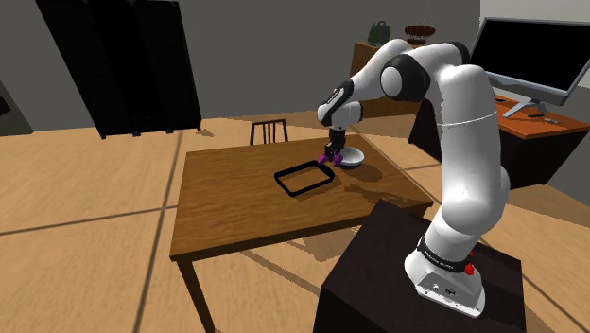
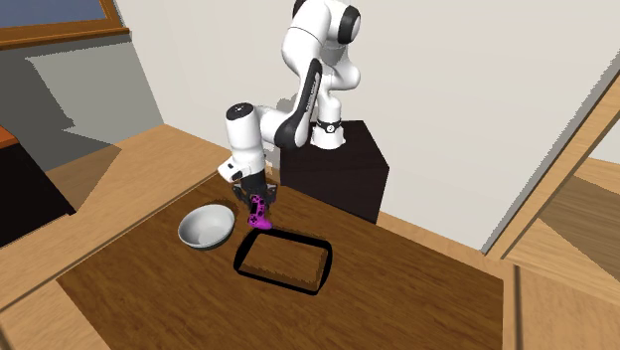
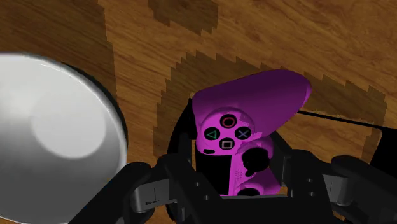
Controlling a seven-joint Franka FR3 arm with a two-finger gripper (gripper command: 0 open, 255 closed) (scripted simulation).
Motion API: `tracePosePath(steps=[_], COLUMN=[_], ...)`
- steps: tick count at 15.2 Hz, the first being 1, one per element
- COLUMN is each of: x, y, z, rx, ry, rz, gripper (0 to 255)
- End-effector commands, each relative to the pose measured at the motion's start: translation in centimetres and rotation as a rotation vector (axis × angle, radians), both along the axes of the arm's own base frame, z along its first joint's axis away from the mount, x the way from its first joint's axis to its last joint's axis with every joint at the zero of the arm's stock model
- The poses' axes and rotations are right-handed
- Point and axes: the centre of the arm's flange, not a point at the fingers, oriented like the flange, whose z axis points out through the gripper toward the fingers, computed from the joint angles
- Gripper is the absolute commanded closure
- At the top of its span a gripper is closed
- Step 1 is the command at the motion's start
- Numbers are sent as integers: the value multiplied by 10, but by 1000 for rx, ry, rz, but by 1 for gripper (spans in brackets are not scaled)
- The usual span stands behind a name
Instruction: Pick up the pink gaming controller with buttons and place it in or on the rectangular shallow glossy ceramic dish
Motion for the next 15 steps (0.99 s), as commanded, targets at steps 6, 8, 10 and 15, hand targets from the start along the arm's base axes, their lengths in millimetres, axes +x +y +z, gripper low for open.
tracePosePath(steps=[6, 8, 10, 15], x=[73, 97, 97, 97], y=[53, 70, 70, 70], z=[4, 4, -6, -33], rx=[0, 0, 0, 0], ry=[0, 0, 0, 0], rz=[-1, -1, -1, -1], gripper=[255, 255, 255, 255])
